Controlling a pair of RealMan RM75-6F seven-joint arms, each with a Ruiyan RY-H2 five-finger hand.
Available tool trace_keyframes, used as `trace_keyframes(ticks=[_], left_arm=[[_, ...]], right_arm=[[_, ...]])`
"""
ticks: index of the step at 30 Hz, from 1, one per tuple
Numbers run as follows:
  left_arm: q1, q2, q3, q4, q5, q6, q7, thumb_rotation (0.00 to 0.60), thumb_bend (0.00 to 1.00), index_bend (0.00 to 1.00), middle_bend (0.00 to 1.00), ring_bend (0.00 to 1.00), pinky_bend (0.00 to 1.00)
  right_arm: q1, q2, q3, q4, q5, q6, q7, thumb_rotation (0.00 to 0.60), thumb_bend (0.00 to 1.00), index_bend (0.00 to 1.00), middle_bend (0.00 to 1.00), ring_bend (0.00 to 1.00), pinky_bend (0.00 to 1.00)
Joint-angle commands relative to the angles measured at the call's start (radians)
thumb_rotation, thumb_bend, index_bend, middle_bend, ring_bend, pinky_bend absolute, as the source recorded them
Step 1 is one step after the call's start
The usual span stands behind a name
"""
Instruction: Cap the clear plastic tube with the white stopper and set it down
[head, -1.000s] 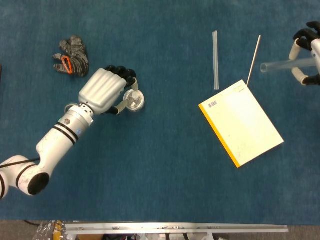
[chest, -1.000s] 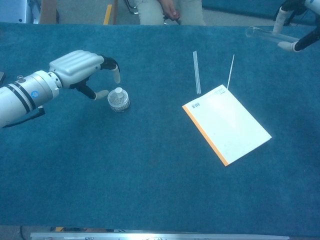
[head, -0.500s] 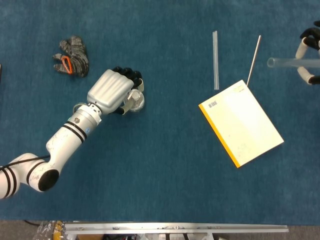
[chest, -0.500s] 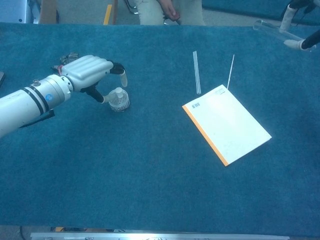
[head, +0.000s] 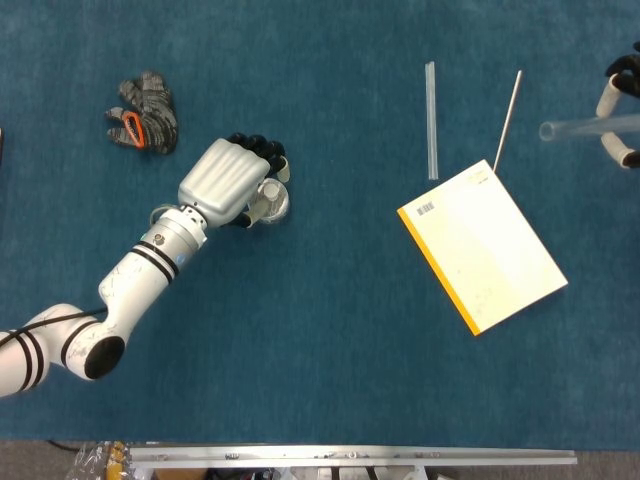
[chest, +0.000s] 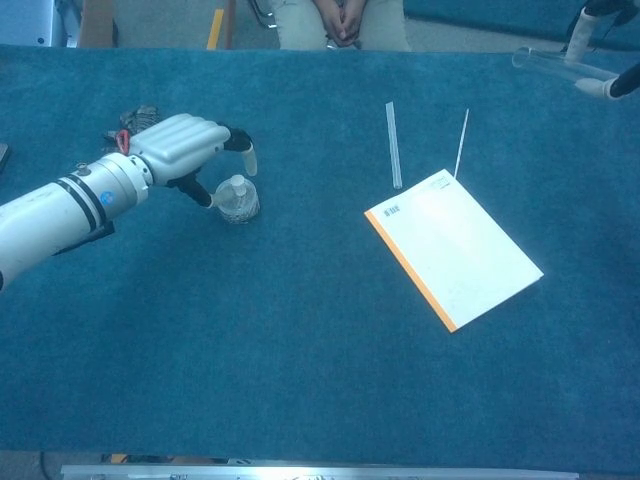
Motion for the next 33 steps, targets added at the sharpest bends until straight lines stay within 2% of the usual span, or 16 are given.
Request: trace_keyframes(ticks=[1, 33], left_arm=[[-0.001, -0.004, 0.000, 0.005, -0.003, 0.001, -0.001, 0.600, 0.35, 0.38, 0.24, 0.20, 0.24], [-0.006, -0.019, 0.006, 0.023, -0.012, 0.013, -0.013, 0.600, 0.35, 0.45, 0.26, 0.20, 0.24]], right_arm=[[-0.001, 0.001, 0.000, 0.000, 0.000, 0.000, -0.001, 0.600, 0.28, 0.59, 0.31, 0.13, 0.24], [-0.011, 0.008, 0.006, -0.014, 0.013, 0.009, -0.022, 0.600, 0.28, 0.60, 0.31, 0.13, 0.24]])
